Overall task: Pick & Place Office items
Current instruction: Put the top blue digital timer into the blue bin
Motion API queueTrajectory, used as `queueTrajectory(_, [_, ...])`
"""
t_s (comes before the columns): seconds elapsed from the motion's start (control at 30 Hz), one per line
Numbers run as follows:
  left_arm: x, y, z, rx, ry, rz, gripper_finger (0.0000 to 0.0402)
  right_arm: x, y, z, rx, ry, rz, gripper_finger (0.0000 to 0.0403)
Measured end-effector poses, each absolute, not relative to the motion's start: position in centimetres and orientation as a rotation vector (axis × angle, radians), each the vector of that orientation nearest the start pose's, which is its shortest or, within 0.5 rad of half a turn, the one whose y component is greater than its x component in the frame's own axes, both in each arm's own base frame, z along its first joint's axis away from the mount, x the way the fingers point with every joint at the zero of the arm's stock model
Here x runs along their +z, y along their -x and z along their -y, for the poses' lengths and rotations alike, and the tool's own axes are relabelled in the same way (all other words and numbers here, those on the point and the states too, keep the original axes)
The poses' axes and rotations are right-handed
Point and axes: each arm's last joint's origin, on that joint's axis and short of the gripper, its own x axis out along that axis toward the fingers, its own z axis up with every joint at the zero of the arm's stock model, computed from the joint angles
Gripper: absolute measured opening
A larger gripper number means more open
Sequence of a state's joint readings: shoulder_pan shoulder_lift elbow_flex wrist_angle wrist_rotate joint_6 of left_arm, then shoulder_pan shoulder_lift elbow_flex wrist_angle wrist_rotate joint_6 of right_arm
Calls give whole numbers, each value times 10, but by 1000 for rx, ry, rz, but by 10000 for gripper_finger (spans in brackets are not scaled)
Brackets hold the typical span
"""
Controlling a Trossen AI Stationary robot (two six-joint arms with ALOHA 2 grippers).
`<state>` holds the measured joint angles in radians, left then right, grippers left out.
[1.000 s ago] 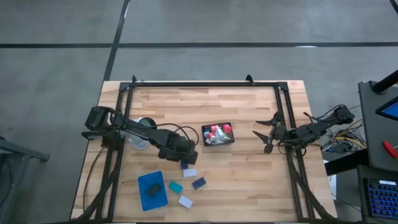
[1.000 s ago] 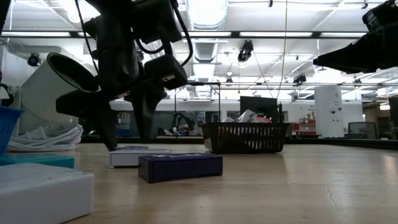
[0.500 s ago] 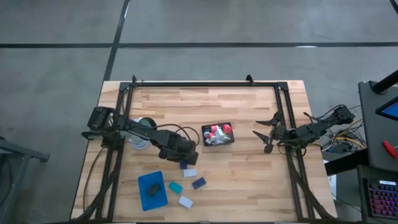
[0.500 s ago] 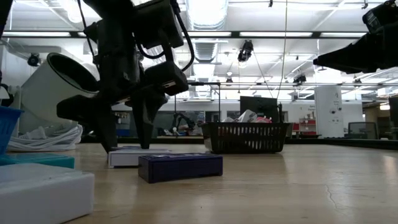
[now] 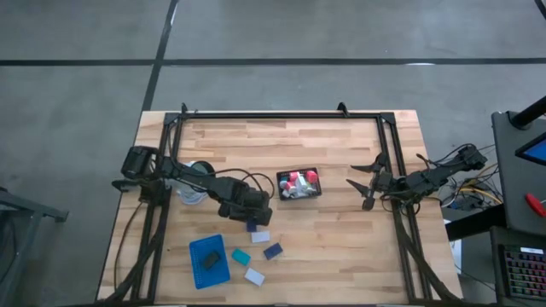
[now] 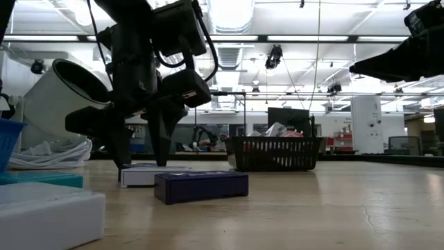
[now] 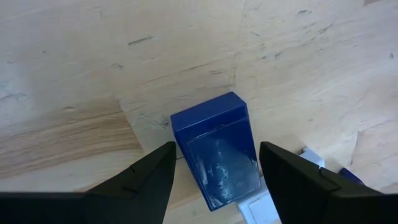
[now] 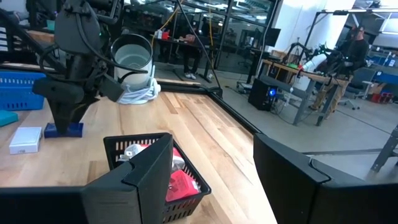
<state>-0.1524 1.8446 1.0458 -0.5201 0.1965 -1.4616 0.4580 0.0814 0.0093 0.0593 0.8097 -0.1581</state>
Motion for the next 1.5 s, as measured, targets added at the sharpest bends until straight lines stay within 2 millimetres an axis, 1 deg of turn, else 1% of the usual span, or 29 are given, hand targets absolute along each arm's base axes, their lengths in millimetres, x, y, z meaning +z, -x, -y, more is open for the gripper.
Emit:
queueTrajectory(0.1, [131,-324,55,722,1241,-1286,227,166,-93,-22,-350,166,-38,217])
queueTrajectory(0.33, [130,-324,55,728,1239,-1291,172,166,-93,-22,-350,166,-39,217])
queueTrajectory(0.43, [130,-324,55,722,1236,-1290,157,166,-93,-22,-351,164,-38,217])
queueTrajectory(0.53, [130,-324,55,717,1231,-1291,155,166,-93,-22,-350,165,-38,217])
queueTrajectory(0.73, [130,-324,55,719,1229,-1293,171,166,-93,-22,-350,164,-38,217])
queueTrajectory(0.97, [136,-324,55,715,1185,-1256,167,166,-93,-22,-350,166,-38,217])
queueTrajectory(1.13, [149,-330,56,687,1109,-1197,169,166,-93,-22,-351,165,-38,217])
queueTrajectory(1.27, [162,-332,57,664,1062,-1207,167,166,-93,-22,-351,164,-38,217])
queueTrajectory(1.4, [182,-331,64,632,1027,-1218,169,166,-93,-22,-350,164,-38,217])
queueTrajectory(1.5, [197,-326,73,589,976,-1247,173,166,-93,-22,-351,166,-38,217])
